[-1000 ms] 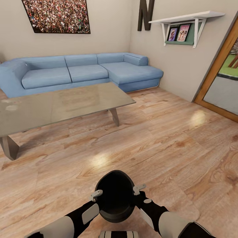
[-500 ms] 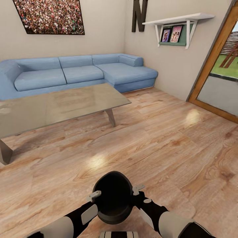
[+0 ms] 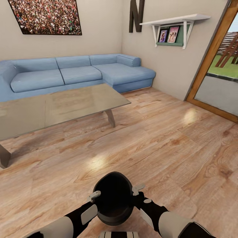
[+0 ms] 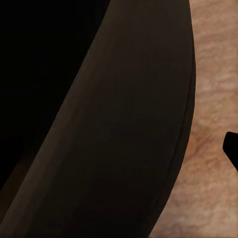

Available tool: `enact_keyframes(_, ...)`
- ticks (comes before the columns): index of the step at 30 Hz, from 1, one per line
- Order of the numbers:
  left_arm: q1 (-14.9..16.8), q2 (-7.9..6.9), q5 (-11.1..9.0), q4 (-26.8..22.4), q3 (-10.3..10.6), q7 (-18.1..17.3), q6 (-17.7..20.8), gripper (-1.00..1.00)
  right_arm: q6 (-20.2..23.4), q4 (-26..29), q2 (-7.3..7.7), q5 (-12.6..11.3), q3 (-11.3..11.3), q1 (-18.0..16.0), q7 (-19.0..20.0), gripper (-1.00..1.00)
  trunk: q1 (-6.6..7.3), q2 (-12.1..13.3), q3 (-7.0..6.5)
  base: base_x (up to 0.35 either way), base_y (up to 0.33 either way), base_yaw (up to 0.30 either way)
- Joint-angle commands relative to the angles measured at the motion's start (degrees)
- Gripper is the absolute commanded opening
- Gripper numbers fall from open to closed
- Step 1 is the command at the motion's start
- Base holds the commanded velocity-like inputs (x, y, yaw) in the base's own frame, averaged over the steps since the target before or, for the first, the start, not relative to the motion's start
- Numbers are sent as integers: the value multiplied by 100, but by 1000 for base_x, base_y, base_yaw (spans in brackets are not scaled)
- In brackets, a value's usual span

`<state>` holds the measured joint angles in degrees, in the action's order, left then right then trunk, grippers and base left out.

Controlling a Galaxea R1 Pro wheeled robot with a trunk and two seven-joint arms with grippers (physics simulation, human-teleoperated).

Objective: Place each of the two pumpkins and all three candles from the living room inside a cabinet in the living room (use any cabinet), then make sure every cabinet is closed, and position the cauldron so it is next to a table in the living room.

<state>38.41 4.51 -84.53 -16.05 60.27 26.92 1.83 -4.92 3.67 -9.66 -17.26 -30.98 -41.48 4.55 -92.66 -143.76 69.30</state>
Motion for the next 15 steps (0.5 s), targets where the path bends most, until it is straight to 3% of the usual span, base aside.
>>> enact_keyframes(1, 0, -2, 16, 5, 2, 15, 1, 100, 0, -3, -1, 0, -13, 0, -1, 100, -1, 1, -1, 24, 65, -83)
enact_keyframes(9, 0, -3, 16, 4, 2, 15, 1, 100, 0, -2, 5, 3, -13, 0, 10, 100, -1, 1, -3, 8, 24, -30)
enact_keyframes(15, 0, -1, 16, 3, 2, 15, 1, 100, 0, 1, 6, 3, -13, 0, 10, 100, -1, 1, -3, 42, 116, -166)
